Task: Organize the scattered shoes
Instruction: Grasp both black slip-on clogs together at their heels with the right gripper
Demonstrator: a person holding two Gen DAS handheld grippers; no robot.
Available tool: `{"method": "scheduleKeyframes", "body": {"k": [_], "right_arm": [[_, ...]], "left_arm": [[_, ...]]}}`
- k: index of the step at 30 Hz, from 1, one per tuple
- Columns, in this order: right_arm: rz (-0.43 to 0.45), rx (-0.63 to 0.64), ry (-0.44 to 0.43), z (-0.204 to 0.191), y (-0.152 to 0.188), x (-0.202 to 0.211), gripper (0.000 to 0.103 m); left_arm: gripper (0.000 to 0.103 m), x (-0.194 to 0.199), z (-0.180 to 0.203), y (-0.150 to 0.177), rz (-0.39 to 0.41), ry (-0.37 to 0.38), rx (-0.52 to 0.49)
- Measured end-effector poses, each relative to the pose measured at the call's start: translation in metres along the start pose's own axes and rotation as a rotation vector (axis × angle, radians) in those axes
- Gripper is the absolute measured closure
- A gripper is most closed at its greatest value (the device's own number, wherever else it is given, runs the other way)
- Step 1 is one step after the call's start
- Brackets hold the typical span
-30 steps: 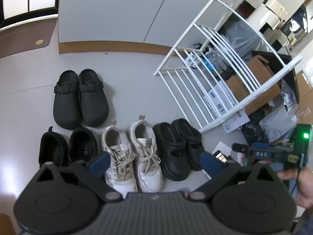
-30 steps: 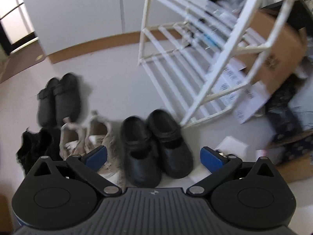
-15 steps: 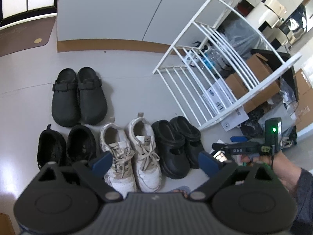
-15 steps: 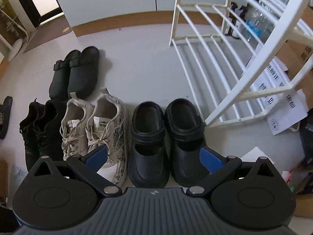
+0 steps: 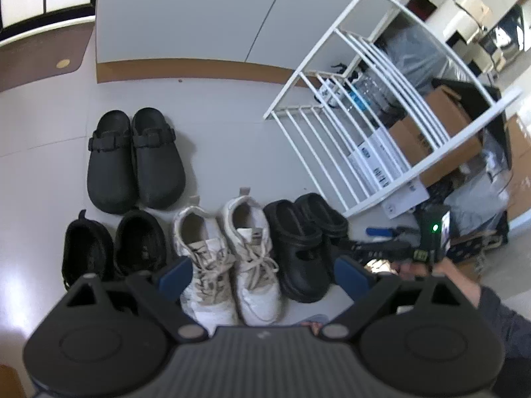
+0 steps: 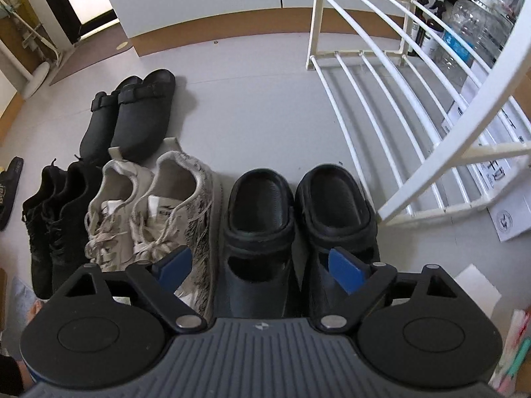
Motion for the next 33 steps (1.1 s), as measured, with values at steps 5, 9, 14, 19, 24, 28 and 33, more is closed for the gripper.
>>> {"method": "scheduleKeyframes", "body": {"k": [5,9,14,19,24,28,33], "right_arm": [[0.003,-0.045,-0.019,0.008,0.003,-0.010,0.012],[-0.011,-0.075,-0.044,0.011,0.013,-0.022,0.014],[-0.005,-0.092,-0.075,0.018,0.025,-0.037,0.024],[0.033,-0.073,-0.070,0.021,0.031,-0.054,0.027],[-0.001,-0.043,-0.083,0.024,0.037,-0.069,0.041],[-0.021,0.014,-0.054,0.028,0.042,-0.075,0.045],[-0.013,0.018,-0.023,0.035,0.041,-0.083,0.047]], "left_arm": [[0.012,-0.015,-0.014,-0.001,-0.028,-0.022,0.057],[0.012,-0.020,-0.026,-0.009,-0.027,-0.055,0.074],[0.012,-0.024,-0.039,-0.009,-0.037,-0.096,0.090],[0.012,-0.033,-0.045,-0.010,-0.048,-0.063,0.162],[0.012,-0.037,-0.050,-0.017,-0.052,-0.029,0.230],[0.010,-0.042,-0.045,-0.023,-0.043,-0.011,0.260],[0.009,-0.046,-0.038,-0.023,-0.051,-0.033,0.218]]}}
Point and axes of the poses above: each gripper's, at about its wrist camera, not at the fingertips, and x roughly against the way its jaws point, z to its right, y to its underside, the point moved 9 cm from there along -x, roughly the way its jaws point, and after that the axes turned 5 degrees about -x, right-handed, at the moved point
